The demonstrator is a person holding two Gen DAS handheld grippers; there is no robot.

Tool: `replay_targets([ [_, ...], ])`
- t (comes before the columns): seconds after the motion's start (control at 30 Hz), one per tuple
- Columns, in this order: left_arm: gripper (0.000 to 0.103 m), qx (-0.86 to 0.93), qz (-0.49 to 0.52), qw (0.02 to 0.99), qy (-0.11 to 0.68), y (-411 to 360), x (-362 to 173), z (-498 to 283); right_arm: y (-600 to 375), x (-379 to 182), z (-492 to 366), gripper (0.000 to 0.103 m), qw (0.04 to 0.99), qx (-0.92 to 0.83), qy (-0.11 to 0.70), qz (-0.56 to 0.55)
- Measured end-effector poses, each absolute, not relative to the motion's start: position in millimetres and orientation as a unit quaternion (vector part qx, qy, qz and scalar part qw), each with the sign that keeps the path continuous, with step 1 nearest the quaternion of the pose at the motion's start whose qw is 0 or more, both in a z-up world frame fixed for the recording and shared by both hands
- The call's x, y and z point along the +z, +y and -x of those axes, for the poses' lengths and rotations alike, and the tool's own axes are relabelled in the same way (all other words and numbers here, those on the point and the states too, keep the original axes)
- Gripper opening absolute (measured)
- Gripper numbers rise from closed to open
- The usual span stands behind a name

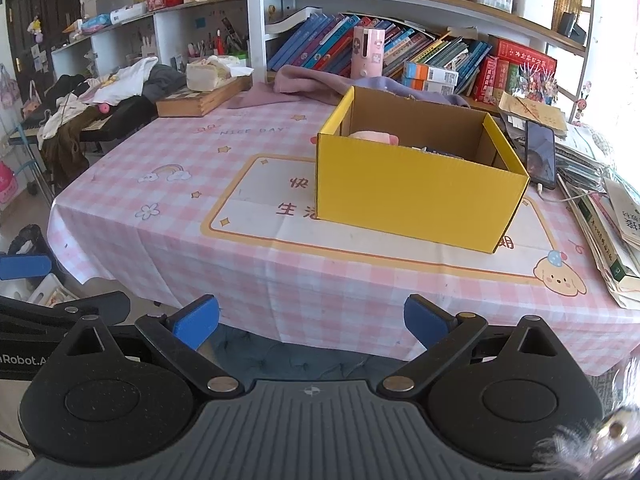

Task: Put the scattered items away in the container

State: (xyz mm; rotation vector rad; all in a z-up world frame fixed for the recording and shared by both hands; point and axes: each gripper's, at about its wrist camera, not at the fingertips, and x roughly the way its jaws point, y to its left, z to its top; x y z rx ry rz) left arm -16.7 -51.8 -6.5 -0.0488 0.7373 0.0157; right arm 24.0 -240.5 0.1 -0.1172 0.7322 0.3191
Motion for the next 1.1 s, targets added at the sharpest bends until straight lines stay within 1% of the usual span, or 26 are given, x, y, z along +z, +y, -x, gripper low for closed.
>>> replay_targets([
  [1.1, 0.103, 0.008, 0.02, 0.931, 0.365, -65.6, -9.2, 10.8, -250.1, -6.9, -33.2, 0.1, 0.915, 0.151, 0.371, 0.049],
])
